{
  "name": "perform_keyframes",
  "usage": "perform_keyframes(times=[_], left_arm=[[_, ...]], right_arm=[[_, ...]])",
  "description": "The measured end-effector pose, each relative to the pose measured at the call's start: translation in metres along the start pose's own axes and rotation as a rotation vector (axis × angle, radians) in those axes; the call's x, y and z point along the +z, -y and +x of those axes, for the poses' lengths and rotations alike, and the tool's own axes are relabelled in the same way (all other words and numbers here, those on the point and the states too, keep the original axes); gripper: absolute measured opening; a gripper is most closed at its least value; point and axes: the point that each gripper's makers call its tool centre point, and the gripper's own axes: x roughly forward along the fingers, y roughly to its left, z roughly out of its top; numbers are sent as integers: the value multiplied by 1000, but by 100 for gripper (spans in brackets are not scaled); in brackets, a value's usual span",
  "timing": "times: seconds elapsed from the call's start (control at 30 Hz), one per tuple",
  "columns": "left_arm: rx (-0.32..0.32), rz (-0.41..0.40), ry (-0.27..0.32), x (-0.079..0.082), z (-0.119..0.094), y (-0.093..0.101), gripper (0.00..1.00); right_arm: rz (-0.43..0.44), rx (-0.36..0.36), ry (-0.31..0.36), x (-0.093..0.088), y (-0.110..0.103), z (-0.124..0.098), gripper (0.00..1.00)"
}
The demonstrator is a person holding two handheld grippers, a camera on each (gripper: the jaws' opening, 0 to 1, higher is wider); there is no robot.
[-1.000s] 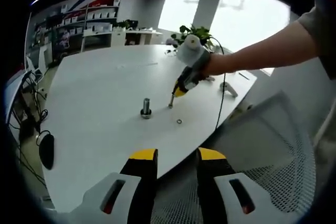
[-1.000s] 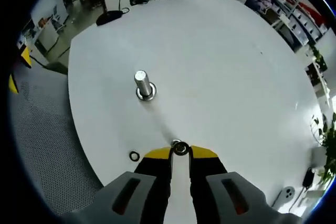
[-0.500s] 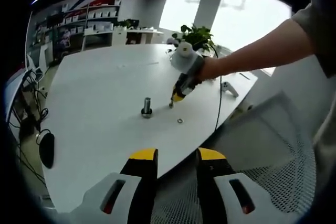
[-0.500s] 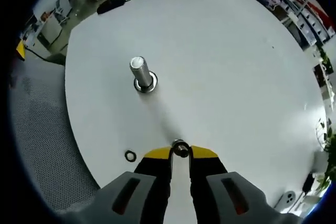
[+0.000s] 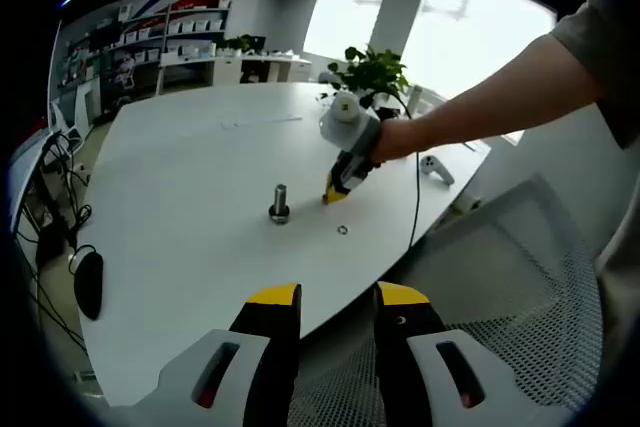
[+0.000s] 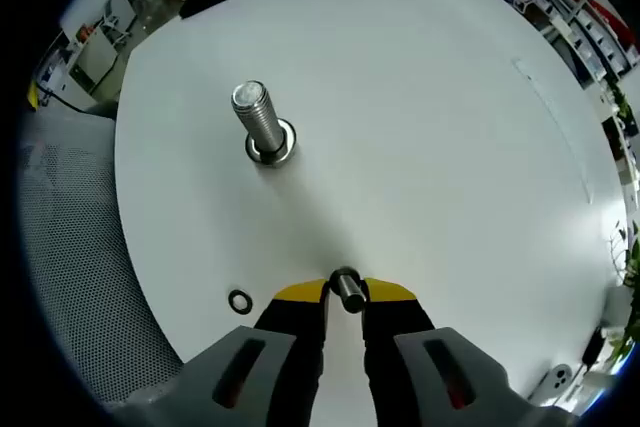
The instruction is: Place the washer onto the threaded stud by aligning its center hole with the stud, sliding it down to the base, and recovering from edge contact or off-axis alignment until the washer reaches the visible bottom stop.
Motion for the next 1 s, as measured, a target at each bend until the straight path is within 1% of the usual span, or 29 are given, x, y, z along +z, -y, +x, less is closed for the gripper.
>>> perform_keyframes(times=[0.13,0.3,0.47,0.5,0.53,0.57,0.63,0.67,0.73,0.77,0.83,0.9,1.0], left_arm=[[-5,-1,12,2,0,1,27],[-6,2,10,2,0,1,27],[-6,4,11,2,0,1,27],[-6,4,12,2,0,1,27],[-6,5,13,2,0,1,27],[-6,5,14,3,0,1,27],[-5,5,15,3,-1,1,27],[-4,6,16,3,-1,1,27],[-4,6,18,3,-1,1,27],[-3,7,18,3,-1,1,27],[-3,7,18,3,-1,0,27],[-2,8,19,3,-1,0,27],[-1,8,20,3,-1,0,27]], right_arm=[[8,-15,1,-2,1,-2,17],[25,-17,-1,-8,2,-6,18],[52,-23,8,-12,-2,-12,18],[51,-28,14,-13,-3,-13,18],[36,-52,39,-11,-2,-15,18],[39,-57,48,-11,-3,-17,18],[103,-26,81,-9,-13,-18,18],[112,-15,81,-11,-17,-19,18],[108,-9,82,-13,-25,-19,18],[97,11,80,-14,-33,-18,19],[68,23,75,-14,-43,-17,19],[47,38,84,-12,-53,-17,19],[37,64,94,-9,-65,-16,19]])
